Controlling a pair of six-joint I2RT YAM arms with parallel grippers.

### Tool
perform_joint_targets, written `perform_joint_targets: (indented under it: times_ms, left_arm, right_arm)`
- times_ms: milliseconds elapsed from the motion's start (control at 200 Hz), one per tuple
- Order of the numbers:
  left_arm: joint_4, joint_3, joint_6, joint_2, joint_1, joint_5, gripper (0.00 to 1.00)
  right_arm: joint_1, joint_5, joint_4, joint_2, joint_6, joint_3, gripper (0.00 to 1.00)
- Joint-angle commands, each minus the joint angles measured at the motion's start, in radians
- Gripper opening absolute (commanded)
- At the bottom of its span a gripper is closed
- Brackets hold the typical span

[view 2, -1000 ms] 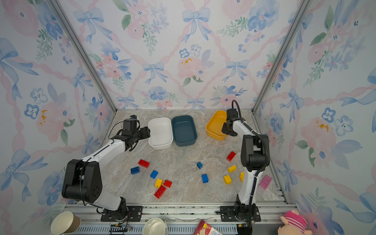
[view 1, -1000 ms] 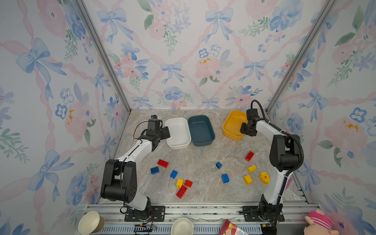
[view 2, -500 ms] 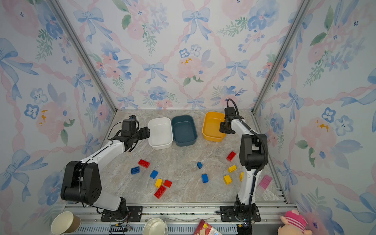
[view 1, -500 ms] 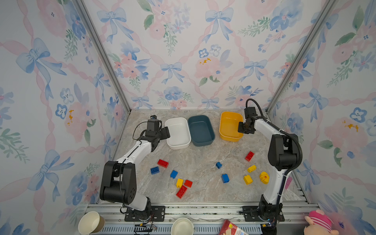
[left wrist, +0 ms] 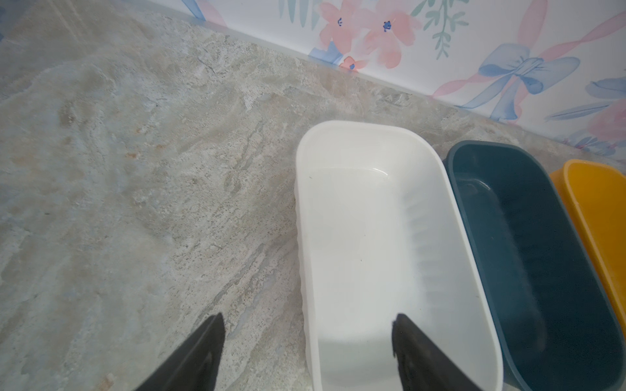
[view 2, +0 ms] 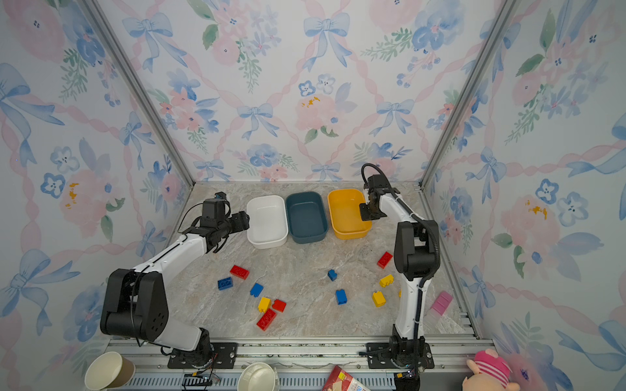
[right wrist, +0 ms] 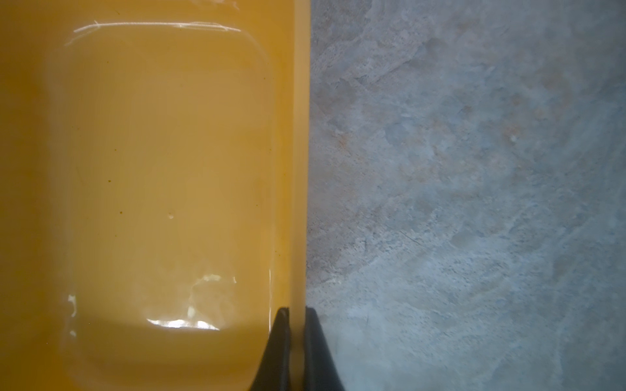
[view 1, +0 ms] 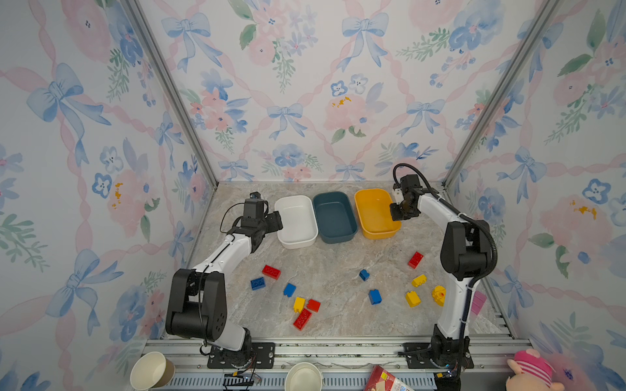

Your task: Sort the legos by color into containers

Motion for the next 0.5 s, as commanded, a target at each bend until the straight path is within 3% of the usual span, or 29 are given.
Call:
perform_joint_targets:
  times_ms: [0,265,495]
  left_arm:
    - [0.011,-0.011,0.018,-0.011,0.006,0.013,0.80]
    - [0.010,-0.008,0.023,-0.013,0.006,0.015,0.80]
    - [0.010,-0.008,0.025,-0.013,0.006,0.016,0.80]
  right_arm:
    - [0.013,0.026,-0.064,0.043,-0.067,0.037,0.00]
    - [0.044,0.023,-0.074,0.077,-0.077,0.080,0.00]
    - [0.066,-0.001,-0.060,0.039,-0.033,0.023,0.00]
